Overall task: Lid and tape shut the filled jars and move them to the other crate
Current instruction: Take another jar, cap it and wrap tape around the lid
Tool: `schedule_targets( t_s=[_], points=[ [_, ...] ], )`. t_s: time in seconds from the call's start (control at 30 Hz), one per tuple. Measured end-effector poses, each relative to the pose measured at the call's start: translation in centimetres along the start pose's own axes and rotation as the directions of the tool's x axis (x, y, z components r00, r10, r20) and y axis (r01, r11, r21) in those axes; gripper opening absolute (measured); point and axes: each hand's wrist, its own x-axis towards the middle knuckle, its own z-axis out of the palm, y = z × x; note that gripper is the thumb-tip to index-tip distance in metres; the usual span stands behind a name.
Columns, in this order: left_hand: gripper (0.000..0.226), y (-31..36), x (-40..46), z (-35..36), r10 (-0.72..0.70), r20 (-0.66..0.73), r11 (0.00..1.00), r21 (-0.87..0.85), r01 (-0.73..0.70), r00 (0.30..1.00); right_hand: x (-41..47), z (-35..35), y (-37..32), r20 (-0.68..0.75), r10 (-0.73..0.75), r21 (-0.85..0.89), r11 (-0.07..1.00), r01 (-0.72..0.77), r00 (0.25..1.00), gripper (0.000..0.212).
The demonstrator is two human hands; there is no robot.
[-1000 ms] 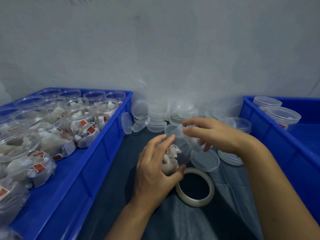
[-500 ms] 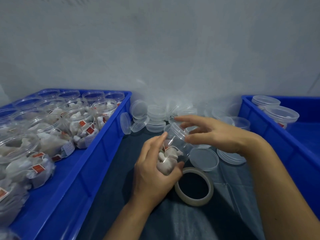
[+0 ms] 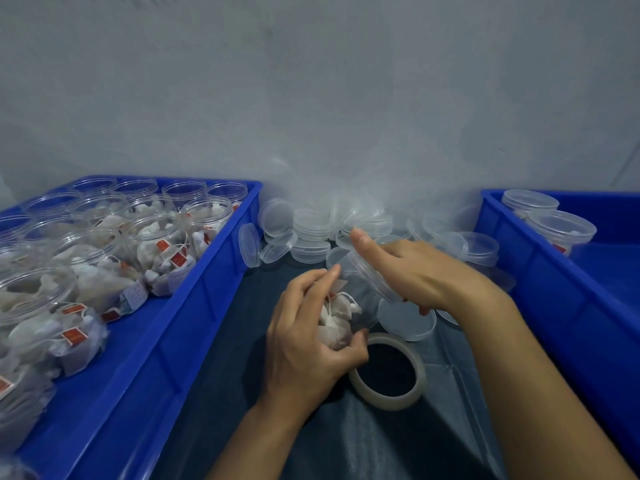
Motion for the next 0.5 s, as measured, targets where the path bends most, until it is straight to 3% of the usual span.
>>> schedule_targets(
  t_s=[0.07,0.13,0.23,0.33,0.5],
  points=[
    [0.082,0.0,0.1,-0.2,-0.041,-0.025,0.999,-0.031,0.041,0.999,-0.3,-0.3,-0.2,0.011,-0.018,0.019,1.0,0.018,1.0,0.1],
    [0.08,0.0,0.2,-0.3,-0.071,-0.035,0.996,-0.055,0.069,0.997,-0.8,-1.2,-0.3,0.052,-0.037,0.105,0.994,0.031,0.998,0.079],
    [0.078,0.1,0.2,-0.3,-0.09,-0.015,0.993,-0.079,0.089,0.996,-1.3,-2.4,0.1,0.102,-0.165,0.255,0.958,0.134,0.981,0.061],
    [0.076,0.1,0.2,-0.3,-0.087,-0.001,0.992,-0.093,0.087,0.996,-1.6,-2.9,0.1,0.165,-0.305,0.381,0.897,0.224,0.938,0.07],
    [0.078,0.4,0.2,-0.5,-0.088,-0.001,0.993,-0.081,0.087,0.996,-1.2,-2.4,0.3,0.199,-0.315,0.303,0.92,0.248,0.928,0.07]
  ],
)
